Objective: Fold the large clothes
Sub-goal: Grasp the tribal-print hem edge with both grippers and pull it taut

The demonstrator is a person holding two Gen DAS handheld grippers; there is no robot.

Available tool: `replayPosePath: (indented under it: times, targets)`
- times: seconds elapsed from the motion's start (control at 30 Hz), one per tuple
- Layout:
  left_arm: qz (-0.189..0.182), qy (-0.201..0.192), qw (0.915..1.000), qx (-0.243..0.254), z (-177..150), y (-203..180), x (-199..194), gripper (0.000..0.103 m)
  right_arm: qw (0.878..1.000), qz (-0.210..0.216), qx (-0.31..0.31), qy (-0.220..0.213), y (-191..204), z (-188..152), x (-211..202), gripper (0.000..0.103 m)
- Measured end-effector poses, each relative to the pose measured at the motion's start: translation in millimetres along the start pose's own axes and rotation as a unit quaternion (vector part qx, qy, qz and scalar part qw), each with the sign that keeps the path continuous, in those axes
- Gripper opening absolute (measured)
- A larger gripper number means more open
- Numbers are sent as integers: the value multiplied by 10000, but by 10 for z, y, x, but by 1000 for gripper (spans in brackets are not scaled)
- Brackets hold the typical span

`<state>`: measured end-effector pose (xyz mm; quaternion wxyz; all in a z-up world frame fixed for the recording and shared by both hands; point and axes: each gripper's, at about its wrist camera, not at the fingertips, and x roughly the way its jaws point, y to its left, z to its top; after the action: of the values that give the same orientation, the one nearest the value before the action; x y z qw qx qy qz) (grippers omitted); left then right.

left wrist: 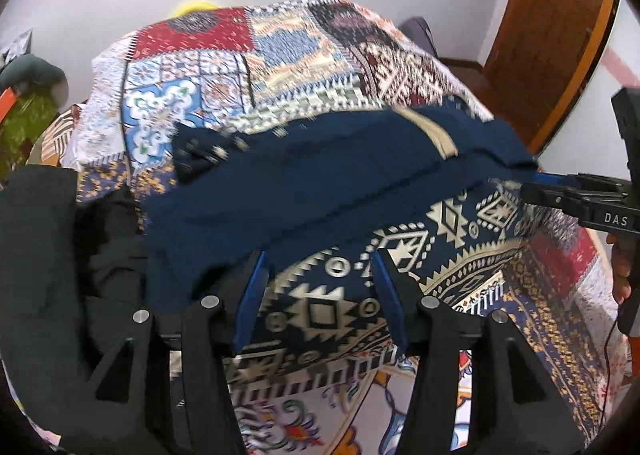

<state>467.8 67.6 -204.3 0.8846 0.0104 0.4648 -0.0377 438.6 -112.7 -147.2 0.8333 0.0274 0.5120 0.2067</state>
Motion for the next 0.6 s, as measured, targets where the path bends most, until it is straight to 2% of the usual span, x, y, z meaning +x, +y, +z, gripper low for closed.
replayPosePath:
  times: [0.07,0.23,0.4,0.6]
  targets:
    - [140,-5,9999,73,-21,-70,100,53,9999,-20,1,109,40,-32,123,45]
    - [362,-230,9991,53,19,-84,230,70,9996,-240,-41,112,93,-28,318,45]
    - [523,-430,9976,-117,247,57,275,71,9998,-159,93,-17,76,125,392,45]
    - [808,-237,9964,-136,766,358,545,72,9991,-7,390,-133,-3,564,512,45]
